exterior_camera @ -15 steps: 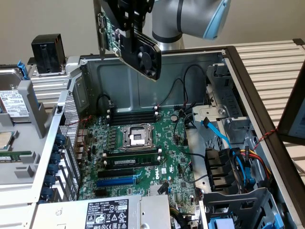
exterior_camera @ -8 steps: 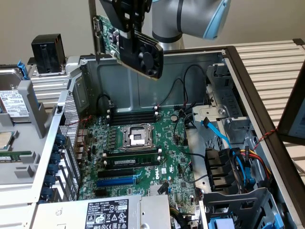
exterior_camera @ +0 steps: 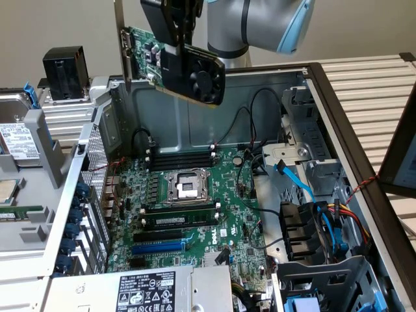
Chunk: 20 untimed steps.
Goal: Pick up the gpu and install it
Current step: 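Insert the gpu into the slot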
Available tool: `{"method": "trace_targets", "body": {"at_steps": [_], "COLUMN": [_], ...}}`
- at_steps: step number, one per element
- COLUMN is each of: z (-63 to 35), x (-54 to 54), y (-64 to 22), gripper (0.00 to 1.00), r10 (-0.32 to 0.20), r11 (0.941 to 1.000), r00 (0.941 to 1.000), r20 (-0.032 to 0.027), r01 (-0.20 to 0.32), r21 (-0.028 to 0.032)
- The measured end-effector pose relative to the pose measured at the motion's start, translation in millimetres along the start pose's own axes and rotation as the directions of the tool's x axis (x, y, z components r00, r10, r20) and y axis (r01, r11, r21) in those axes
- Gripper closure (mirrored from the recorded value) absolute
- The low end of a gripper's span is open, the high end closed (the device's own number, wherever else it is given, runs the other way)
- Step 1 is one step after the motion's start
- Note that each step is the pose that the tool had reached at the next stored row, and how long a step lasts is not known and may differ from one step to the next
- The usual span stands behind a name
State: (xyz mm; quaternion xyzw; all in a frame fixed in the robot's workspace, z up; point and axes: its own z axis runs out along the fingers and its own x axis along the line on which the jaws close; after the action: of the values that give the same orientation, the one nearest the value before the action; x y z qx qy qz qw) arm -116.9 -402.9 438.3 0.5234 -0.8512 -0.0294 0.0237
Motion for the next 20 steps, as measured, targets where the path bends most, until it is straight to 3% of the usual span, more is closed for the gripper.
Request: {"method": "trace_targets", "body": {"at_steps": [6,12,14,20], "z": [0.7,1.1,1.3,1.4], "x": [0.0,0.0,0.0,-0.1], "y": [-0.1,-0.1,-0.1,-0.1], "gripper": [0.73,0.73,0.73,0.73], "r10": [-0.108,-0.215,-0.25,-0.34], "r11": [0.9942,0.9765,0.9682,0.9402], "r00": [0.9941,0.9765,0.9682,0.9406], "r20": [-0.0065,-0.007,-0.0076,-0.0084], "r01": [0.108,0.215,0.25,0.34], "r21": [0.0,-0.0004,0.0039,0.0263]}}
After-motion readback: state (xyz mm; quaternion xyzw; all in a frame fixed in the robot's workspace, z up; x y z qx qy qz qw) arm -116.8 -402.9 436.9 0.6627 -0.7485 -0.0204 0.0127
